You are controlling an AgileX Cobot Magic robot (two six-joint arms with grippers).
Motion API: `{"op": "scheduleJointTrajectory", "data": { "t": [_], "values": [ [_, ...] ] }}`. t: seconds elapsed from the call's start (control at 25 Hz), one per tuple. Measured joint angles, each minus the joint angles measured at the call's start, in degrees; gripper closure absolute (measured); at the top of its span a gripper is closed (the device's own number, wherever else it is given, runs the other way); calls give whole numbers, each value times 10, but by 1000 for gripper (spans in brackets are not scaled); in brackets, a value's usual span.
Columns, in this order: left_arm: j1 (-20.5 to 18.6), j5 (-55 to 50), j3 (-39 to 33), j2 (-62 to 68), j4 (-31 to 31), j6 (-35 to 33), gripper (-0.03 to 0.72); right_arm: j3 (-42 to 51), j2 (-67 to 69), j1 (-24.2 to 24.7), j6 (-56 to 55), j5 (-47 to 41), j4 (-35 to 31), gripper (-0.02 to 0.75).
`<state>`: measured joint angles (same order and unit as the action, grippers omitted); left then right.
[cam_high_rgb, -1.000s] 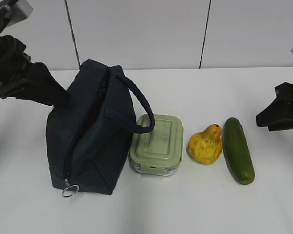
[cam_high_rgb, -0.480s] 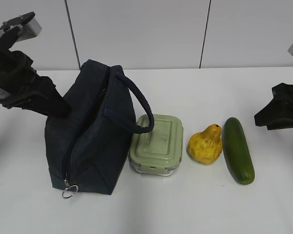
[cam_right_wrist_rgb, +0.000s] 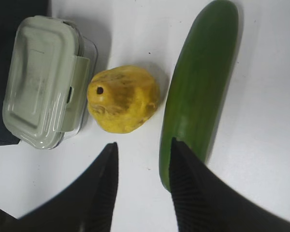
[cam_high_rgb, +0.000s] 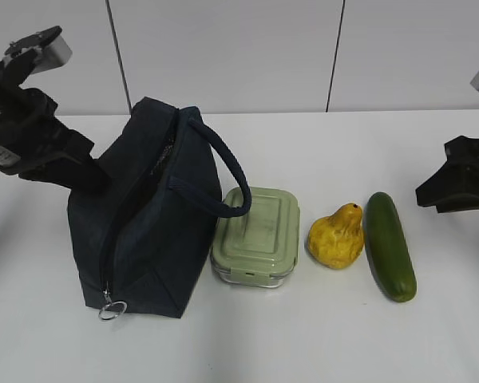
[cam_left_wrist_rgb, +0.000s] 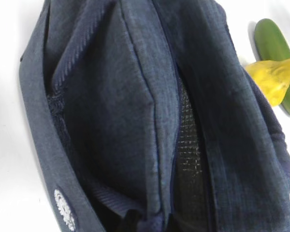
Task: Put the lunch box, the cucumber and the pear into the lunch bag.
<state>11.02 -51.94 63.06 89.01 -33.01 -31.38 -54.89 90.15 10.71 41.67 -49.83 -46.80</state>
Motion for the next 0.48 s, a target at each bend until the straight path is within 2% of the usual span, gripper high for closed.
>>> {"op": "scheduleJointTrajectory", "data": {
  "t": [0.12, 0.32, 0.48],
  "values": [
    [0, 0, 0, 0, -1, 0, 664, 0, 9, 0, 0, 0, 0, 433],
    [0, 0, 0, 0, -1, 0, 664, -1, 69, -26, -3, 6, 3, 295],
    [0, 0, 0, 0, -1, 0, 664, -1, 104, -34, -9, 33, 2, 267]
  ]
}}
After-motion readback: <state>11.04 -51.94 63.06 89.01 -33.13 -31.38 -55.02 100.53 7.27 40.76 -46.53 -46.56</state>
